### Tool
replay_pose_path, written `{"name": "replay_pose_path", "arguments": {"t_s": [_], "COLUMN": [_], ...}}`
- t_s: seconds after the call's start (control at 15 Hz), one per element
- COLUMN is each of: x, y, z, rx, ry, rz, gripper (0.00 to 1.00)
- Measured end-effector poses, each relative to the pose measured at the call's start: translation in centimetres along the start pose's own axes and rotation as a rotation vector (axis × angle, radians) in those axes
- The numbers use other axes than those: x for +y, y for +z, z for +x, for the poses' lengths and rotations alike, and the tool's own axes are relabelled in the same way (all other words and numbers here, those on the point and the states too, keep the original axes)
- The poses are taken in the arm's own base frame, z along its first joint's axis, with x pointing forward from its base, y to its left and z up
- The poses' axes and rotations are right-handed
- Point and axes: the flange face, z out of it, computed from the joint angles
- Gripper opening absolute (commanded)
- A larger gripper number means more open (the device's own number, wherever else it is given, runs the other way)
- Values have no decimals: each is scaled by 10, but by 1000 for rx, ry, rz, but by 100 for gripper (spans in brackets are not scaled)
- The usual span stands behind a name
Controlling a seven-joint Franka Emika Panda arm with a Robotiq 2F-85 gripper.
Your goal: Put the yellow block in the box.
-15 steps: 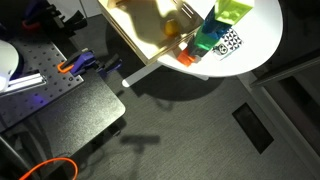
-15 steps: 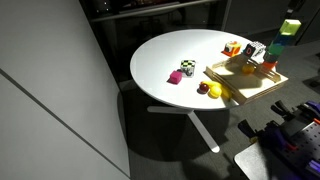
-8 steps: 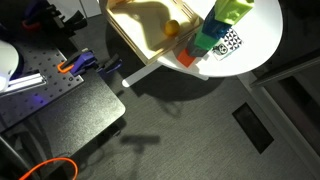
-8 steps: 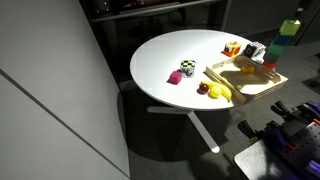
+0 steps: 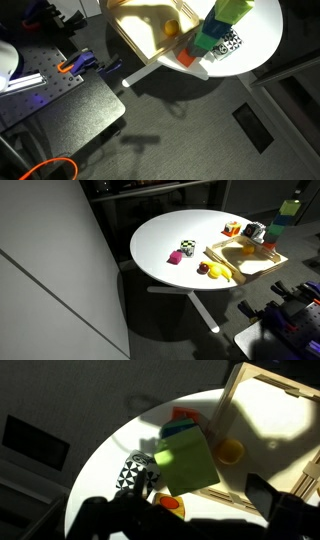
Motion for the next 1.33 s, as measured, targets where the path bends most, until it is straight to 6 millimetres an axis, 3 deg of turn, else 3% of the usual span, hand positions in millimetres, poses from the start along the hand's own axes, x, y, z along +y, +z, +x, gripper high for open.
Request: {"name": "replay_pose_path", "arguments": {"t_s": [0.6, 1.27, 1.33], "x": [7, 11, 11], "y": [23, 28, 28], "z": [-2, -9, -10], "rx": [-5, -16, -17], "ry": [-57, -107, -107], "rz": [72, 94, 95], "gripper": [100, 100, 75]}}
